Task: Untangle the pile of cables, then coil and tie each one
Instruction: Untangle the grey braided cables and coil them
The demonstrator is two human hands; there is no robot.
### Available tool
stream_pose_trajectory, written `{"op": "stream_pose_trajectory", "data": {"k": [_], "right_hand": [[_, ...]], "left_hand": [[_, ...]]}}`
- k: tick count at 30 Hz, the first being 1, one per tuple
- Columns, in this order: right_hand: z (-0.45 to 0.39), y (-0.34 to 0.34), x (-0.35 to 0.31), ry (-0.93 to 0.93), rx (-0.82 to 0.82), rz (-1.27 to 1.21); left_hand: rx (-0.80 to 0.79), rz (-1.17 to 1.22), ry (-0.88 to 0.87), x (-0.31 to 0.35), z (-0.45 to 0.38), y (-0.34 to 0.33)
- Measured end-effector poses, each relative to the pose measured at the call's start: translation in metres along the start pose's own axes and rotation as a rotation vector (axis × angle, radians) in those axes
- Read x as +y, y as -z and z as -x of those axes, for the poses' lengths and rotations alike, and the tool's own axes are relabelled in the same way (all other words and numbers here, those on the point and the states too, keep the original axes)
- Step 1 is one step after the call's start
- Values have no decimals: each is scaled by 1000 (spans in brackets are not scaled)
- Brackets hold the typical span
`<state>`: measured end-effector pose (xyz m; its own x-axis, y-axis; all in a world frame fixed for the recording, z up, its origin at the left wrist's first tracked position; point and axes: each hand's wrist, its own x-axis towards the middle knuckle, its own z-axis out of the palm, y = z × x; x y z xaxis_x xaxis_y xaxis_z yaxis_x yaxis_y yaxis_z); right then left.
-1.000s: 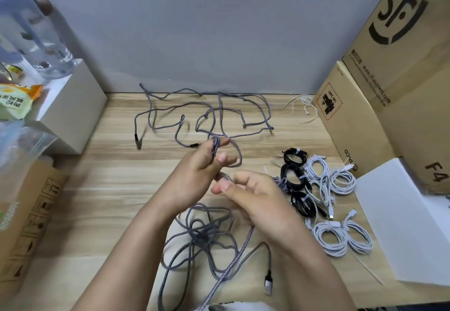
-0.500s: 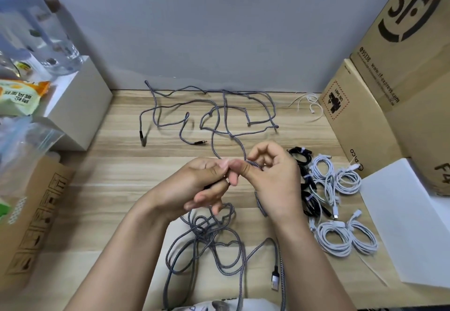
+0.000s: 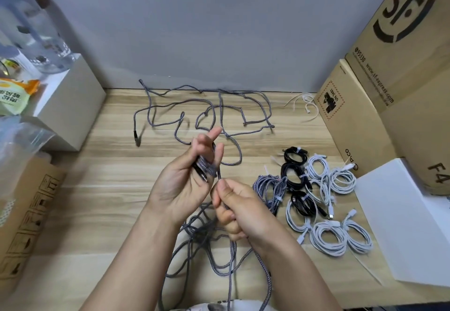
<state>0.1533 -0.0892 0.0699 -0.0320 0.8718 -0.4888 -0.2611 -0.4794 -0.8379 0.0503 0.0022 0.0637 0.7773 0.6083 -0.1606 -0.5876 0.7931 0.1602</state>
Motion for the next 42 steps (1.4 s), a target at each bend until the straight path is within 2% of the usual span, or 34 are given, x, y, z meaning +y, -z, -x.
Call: {"op": "stream_pose_trajectory", "data": {"k": [3,7,12,18,20,23,25,27,31,34,38,40,42], "right_hand": [[-4,0,4,49,71,293],[3,0,8,149,103,788],[19,10,-2,266,223,872],[22,7,-15,513,277,939],[19,8,-22,625,297,883],[12,12,-29,776,431,878],[9,15,-32,788,511,855],[6,17,-31,778,522,804],[4,18,-22,704,407,649],[6,22,-21,684,239,557],[8,26,-28,700,-22,514],[4,25,-28,694,-8,436],[-1,20,-26,654,70,393]], "left_hand": [[119,-205,-192,-11,-4,-1],[182,-763,-313,-21,-9,5],[83,-1205,-126,-9,7,2],[43,-1422,96,-3,13,-8],[-24,-1374,98,-8,16,-17],[19,-1301,124,-13,21,-24],[-30,-1299,157,-16,22,-18],[-99,-1217,157,-18,23,-14],[-159,-1149,231,-11,27,-15],[-233,-1128,368,-2,31,-13],[-345,-899,506,7,34,-7],[-507,-697,523,6,33,-8],[-669,-427,457,2,29,-17]]}}
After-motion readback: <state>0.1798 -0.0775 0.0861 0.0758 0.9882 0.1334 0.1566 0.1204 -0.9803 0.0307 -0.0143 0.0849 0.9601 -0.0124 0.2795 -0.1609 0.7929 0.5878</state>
